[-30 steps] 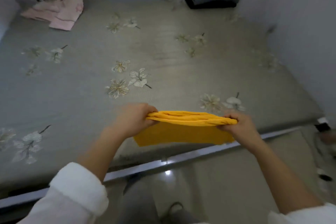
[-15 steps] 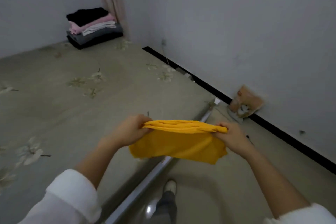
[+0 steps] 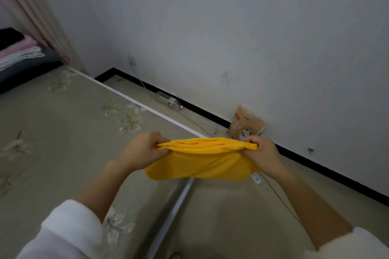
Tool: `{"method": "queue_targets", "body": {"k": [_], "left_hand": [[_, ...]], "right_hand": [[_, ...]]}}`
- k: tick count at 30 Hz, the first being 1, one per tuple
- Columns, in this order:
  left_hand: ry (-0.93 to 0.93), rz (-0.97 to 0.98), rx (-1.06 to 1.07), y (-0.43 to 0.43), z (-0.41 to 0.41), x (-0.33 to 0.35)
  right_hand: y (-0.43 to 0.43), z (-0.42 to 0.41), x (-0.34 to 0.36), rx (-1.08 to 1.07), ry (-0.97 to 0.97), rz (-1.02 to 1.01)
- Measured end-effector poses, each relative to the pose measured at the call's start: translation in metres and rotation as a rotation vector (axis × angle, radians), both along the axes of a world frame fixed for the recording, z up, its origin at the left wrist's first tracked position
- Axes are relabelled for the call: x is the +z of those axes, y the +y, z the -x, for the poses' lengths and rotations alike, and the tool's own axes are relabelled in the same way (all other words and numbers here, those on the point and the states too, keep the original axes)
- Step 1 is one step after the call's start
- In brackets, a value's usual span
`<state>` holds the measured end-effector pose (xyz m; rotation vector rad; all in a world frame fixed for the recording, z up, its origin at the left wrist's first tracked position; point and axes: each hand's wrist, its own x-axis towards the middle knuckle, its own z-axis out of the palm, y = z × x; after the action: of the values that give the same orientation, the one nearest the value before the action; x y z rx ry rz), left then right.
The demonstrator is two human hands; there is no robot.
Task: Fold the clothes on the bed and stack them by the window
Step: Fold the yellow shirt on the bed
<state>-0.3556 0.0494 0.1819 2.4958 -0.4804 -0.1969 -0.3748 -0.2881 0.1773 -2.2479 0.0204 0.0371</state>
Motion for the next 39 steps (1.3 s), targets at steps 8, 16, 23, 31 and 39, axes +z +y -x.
{"method": "queue_targets", "body": {"k": [8, 16, 23, 31, 39], "left_hand": [[-0.048, 0.033, 0.079, -0.087, -0.160, -0.011], [-0.017, 0.060, 0.331, -0.175, -0.287, -0.024], [-0.001, 0.086, 0.589, -0.199, -0.377, -0.027], [-0.110, 0.080, 0.727, -0.153, -0.478, -0.034], [-0.142, 0.094, 0.860, -0.061, -0.560, -0.030]], "right_hand": [[-0.084, -0.172, -0.005, 0.042, -0.072, -0.029], [-0.160, -0.356, -0.018, 0.162, -0.092, 0.019], [-0.166, -0.499, -0.016, 0.325, -0.130, -0.022], [-0.102, -0.640, -0.018, 0.453, -0.082, -0.102], [0.008, -0.777, -0.008, 0.697, 0.044, -0.143]]}}
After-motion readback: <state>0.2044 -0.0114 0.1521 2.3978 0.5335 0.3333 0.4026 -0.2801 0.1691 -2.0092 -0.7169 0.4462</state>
